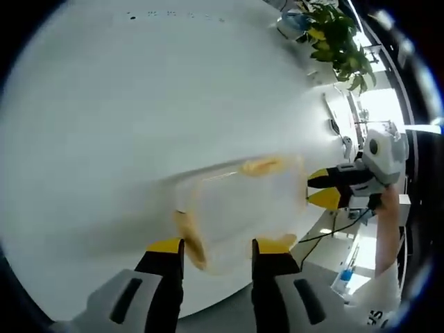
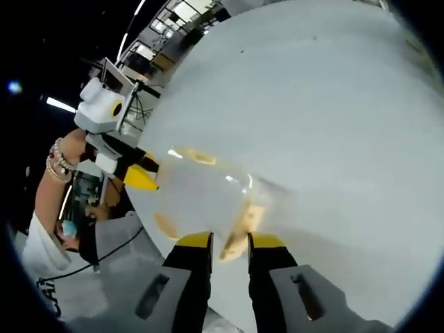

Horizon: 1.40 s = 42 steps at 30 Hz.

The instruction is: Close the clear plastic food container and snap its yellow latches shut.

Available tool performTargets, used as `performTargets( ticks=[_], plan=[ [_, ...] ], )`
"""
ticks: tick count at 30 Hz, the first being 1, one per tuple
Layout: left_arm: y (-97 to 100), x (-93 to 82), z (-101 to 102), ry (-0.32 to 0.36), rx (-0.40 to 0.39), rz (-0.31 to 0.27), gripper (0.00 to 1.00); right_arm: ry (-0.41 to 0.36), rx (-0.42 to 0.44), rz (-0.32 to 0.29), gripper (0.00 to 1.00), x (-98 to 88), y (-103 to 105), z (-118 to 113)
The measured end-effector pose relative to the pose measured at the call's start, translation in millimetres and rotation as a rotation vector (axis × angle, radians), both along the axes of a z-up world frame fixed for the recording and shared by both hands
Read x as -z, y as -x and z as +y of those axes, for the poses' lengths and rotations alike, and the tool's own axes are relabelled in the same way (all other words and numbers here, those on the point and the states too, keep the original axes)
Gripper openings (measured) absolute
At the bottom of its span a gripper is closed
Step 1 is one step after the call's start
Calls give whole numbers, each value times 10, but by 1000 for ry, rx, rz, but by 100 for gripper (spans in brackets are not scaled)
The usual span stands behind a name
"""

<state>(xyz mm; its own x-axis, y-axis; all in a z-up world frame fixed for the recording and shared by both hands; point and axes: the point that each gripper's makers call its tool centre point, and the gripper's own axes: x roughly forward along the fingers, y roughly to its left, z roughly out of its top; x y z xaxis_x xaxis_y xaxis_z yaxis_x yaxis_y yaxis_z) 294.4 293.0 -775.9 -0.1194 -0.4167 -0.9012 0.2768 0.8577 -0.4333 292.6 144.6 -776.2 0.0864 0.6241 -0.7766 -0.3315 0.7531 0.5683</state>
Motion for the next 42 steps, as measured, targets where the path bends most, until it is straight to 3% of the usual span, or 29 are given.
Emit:
performTargets(
  ticks=[5, 10, 42],
  plan=[
    [-49, 52, 70, -58, 47, -20, 25, 0, 1, 17, 14, 12, -5, 16],
    [-62, 45, 67, -74, 50, -11, 25, 10, -15, 13, 14, 19, -8, 21],
    [-76, 86, 84, -60, 41, -10, 22, -10, 34, -1, 11, 33, 2, 35]
  ],
)
